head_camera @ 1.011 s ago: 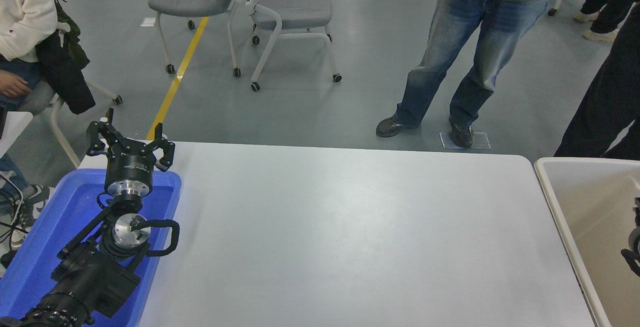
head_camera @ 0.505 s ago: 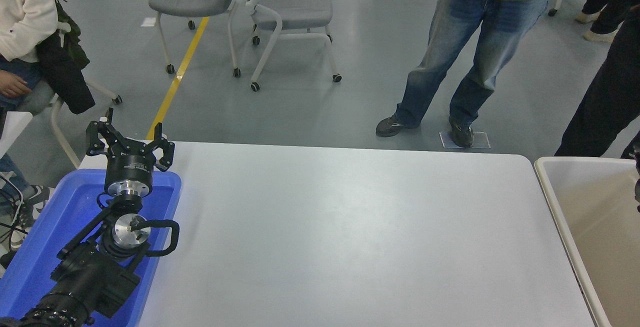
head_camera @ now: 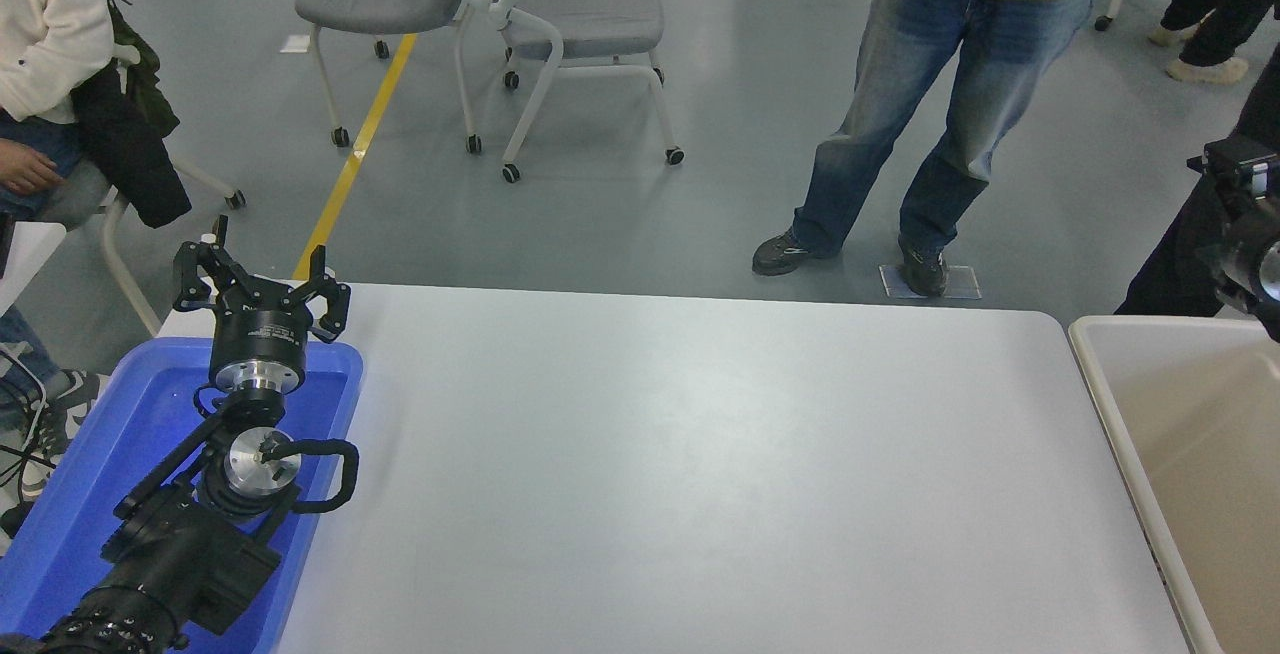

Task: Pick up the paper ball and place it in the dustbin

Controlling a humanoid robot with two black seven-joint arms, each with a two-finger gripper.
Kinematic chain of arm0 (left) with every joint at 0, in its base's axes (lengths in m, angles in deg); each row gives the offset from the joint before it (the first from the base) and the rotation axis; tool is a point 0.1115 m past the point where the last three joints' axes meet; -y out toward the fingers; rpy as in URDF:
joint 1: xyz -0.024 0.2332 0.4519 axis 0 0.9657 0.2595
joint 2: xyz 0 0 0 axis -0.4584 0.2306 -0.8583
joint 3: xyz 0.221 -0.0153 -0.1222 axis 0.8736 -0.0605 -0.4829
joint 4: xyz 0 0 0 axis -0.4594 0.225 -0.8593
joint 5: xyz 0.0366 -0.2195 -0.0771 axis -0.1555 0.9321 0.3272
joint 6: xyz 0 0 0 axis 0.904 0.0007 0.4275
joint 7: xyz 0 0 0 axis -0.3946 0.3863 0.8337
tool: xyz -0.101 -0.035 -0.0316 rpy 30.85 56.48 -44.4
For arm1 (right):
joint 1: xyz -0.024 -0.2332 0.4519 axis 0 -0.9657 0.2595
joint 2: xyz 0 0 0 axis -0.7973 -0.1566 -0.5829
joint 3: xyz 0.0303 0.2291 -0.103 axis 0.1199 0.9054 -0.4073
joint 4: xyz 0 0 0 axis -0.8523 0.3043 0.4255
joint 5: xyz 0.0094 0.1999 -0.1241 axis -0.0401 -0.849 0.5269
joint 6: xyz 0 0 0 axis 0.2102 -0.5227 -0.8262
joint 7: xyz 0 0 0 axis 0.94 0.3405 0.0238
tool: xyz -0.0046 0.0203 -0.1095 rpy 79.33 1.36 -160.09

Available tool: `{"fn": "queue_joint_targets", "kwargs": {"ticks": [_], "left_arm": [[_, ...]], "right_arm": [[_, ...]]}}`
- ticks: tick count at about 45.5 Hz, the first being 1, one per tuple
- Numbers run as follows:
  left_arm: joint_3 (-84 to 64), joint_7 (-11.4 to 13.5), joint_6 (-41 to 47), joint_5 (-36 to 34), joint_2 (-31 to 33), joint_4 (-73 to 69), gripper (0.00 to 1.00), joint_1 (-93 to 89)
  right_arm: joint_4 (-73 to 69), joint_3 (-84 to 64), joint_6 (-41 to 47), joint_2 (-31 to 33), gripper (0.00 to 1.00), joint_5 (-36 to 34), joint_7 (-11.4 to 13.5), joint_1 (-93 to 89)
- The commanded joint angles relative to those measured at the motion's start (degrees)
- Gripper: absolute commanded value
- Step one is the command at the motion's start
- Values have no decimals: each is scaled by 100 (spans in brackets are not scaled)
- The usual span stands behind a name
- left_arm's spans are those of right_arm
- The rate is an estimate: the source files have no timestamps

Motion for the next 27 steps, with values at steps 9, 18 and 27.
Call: {"fn": "queue_joint_targets", "kwargs": {"ticks": [9,18,27], "left_arm": [[0,0,0,0,0,0,99,0],[0,0,0,0,0,0,99,0],[0,0,0,0,0,0,99,0]], "right_arm": [[146,1469,118,-1415,100,-1128,-108,-70],[383,2032,451,-2189,100,-1137,-126,-272],[603,2532,882,-2716,100,-1137,-135,-562]]}}
